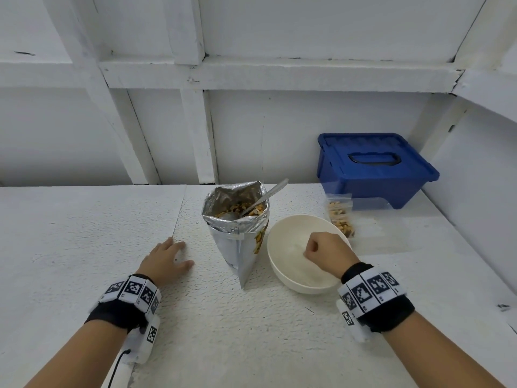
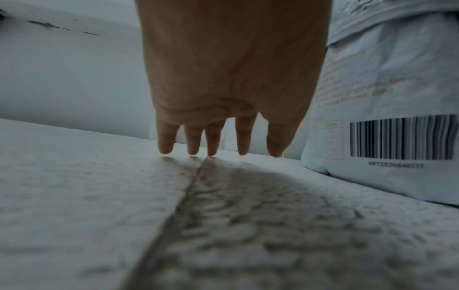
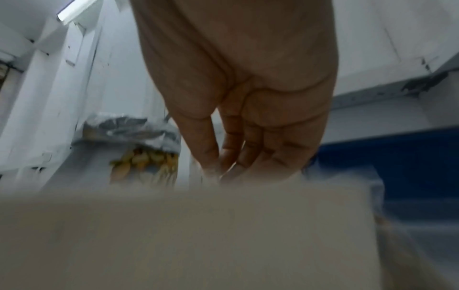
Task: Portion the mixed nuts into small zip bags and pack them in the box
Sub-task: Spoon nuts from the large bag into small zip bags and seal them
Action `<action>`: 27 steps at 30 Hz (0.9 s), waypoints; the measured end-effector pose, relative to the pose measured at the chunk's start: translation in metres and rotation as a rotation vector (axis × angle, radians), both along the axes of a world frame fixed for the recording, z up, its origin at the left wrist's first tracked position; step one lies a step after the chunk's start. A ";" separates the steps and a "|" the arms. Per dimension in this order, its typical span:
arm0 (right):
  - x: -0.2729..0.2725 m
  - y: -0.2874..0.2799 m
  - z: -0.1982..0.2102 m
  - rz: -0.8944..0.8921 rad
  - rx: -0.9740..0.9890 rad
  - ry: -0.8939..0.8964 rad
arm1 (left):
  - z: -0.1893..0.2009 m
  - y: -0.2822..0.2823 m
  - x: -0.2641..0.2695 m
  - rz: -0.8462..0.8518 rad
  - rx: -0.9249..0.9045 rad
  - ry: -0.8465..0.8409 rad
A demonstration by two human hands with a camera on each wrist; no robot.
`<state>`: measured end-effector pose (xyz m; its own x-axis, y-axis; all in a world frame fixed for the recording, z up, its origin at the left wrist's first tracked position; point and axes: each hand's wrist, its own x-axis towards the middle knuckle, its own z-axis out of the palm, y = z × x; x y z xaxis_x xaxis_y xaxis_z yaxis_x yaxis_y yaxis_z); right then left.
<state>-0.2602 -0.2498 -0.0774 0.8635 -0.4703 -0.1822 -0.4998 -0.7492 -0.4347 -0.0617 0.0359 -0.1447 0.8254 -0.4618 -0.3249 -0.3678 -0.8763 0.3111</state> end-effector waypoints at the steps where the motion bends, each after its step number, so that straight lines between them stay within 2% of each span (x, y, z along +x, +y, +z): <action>1: -0.002 -0.001 0.006 -0.023 0.000 -0.045 | 0.002 0.000 -0.001 0.009 -0.034 0.002; 5: -0.011 -0.002 0.046 -0.074 -0.019 -0.281 | 0.018 -0.004 -0.014 0.026 -0.227 -0.132; 9: -0.020 0.006 0.093 -0.063 0.062 -0.522 | 0.055 -0.015 -0.033 0.046 -0.540 -0.313; 12: -0.022 0.020 0.114 0.036 0.147 -0.579 | 0.094 -0.028 -0.050 -0.003 -0.764 -0.519; 14: -0.019 0.032 0.120 0.112 0.250 -0.579 | 0.121 -0.037 -0.064 -0.103 -0.901 -0.652; 16: -0.014 0.045 0.122 0.190 0.334 -0.563 | 0.144 -0.045 -0.078 -0.241 -0.975 -0.702; 18: -0.008 0.056 0.120 0.244 0.408 -0.555 | 0.161 -0.052 -0.091 -0.400 -0.949 -0.619; 21: -0.002 0.069 0.121 0.314 0.516 -0.557 | 0.169 -0.061 -0.101 -0.578 -0.758 -0.415; 24: 0.000 0.076 0.122 0.329 0.607 -0.582 | 0.165 -0.064 -0.104 -0.536 -0.751 -0.262; 27: -0.001 0.079 0.120 0.347 0.574 -0.589 | 0.163 -0.062 -0.107 -0.467 -0.818 -0.210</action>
